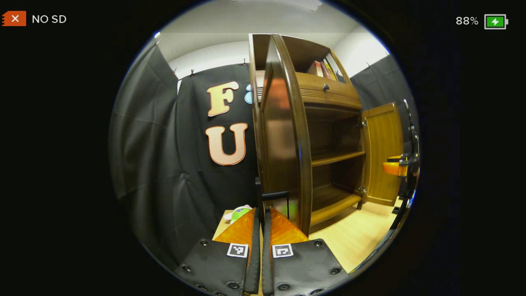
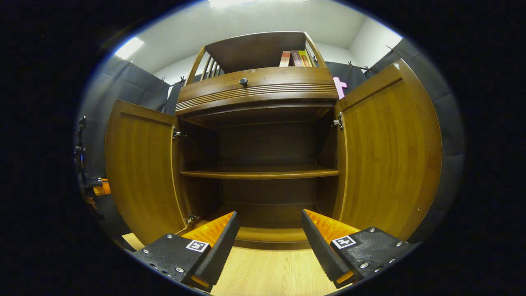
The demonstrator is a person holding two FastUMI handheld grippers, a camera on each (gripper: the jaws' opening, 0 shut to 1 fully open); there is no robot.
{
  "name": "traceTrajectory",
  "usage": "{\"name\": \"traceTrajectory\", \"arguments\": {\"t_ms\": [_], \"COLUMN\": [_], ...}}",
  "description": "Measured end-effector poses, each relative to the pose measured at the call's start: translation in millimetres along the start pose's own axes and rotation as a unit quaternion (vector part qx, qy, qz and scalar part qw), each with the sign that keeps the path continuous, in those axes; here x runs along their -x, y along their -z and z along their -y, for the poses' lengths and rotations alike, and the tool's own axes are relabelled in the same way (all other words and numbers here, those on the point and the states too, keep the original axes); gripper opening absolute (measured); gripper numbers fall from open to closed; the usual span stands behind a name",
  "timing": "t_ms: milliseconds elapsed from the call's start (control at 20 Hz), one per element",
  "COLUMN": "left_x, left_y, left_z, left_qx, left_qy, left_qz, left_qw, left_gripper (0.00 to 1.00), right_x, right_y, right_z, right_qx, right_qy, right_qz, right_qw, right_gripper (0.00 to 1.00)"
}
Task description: Open the right door of the double-door shoe cabinet with the right hand, and open the left door with the left hand.
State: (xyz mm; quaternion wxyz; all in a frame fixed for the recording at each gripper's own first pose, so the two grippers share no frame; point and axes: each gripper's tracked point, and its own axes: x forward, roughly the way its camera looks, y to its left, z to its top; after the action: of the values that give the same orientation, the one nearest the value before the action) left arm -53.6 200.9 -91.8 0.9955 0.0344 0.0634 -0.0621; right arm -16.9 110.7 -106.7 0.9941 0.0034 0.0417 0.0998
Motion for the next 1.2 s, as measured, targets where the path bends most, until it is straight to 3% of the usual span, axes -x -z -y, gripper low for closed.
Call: {"name": "traceTrajectory", "arguments": {"t_ms": [100, 300, 400, 550, 700, 900, 1200], "left_x": [1, 7, 24, 53, 64, 40, -19], "left_y": [1, 8, 9, -3, -26, -53, -70], "left_z": [-8, -4, -4, 2, 34, 95, 148], "left_qx": [0.016, -0.014, -0.019, -0.005, -0.027, -0.033, -0.011], "left_qy": [0.014, 0.033, 0.028, 0.007, 0.002, 0.023, -0.023], "left_qz": [-0.001, -0.01, -0.018, -0.018, -0.004, 0.024, 0.056], "left_qw": [1.0, 0.999, 0.999, 1.0, 1.0, 0.999, 0.998], "left_gripper": [0.04, 0.07, 0.11, 0.08, 0.07, 0.06, 0.04], "right_x": [1, -4, -8, -14, -17, -8, 14], "right_y": [0, -3, -4, -6, -2, -5, -15], "right_z": [-7, -14, -18, -15, -8, 6, 47], "right_qx": [0.001, 0.006, 0.004, 0.005, -0.002, 0.002, 0.003], "right_qy": [-0.003, -0.012, -0.021, -0.032, -0.048, -0.065, -0.057], "right_qz": [-0.001, -0.001, 0.002, 0.006, -0.004, -0.011, -0.012], "right_qw": [1.0, 1.0, 1.0, 0.999, 0.999, 0.998, 0.998], "right_gripper": [1.0, 1.0, 1.0, 1.0, 1.0, 1.0, 1.0]}}
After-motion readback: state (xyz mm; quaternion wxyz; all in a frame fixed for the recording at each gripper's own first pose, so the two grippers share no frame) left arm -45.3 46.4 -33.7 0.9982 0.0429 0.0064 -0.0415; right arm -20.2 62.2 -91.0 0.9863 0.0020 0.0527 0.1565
